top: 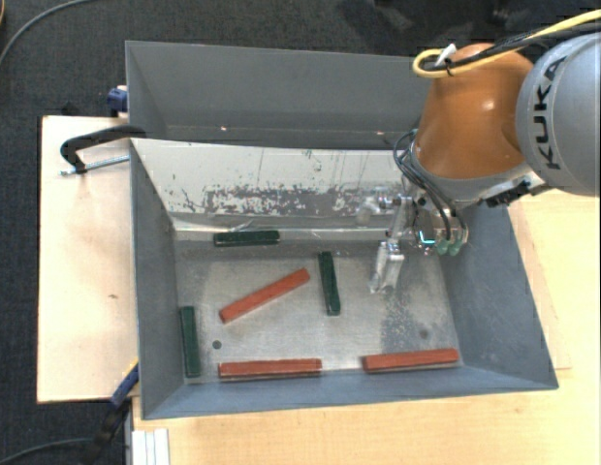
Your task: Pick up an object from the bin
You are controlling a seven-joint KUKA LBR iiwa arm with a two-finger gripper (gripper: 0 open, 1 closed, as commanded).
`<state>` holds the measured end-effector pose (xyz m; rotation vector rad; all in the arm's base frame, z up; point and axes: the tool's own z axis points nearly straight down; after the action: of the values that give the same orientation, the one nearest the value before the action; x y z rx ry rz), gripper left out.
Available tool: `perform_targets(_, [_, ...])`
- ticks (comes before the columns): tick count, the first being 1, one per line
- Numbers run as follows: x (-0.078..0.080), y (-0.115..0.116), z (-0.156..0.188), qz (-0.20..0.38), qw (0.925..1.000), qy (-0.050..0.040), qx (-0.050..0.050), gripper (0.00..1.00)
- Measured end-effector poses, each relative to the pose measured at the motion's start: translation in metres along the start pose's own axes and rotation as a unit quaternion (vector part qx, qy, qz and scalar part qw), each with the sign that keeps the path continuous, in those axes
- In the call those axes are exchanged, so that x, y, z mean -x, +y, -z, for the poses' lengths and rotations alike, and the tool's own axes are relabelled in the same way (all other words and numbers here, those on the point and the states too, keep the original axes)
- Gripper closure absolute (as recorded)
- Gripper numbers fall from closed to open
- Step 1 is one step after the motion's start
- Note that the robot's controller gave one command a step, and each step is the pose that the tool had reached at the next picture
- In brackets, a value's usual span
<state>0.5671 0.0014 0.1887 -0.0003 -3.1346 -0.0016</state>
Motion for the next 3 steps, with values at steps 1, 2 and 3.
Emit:
perform_targets(1, [0.016, 0.060, -0.110, 0.064, 0.9979, -0.0003, 0.001, 0.00])
perform_targets(2, [0.019, 0.058, -0.106, 0.063, 0.9980, -0.0039, 0.000, 1.00])
perform_targets(3, [0.014, 0.076, 0.031, 0.062, 0.9980, -0.0110, 0.000, 1.00])
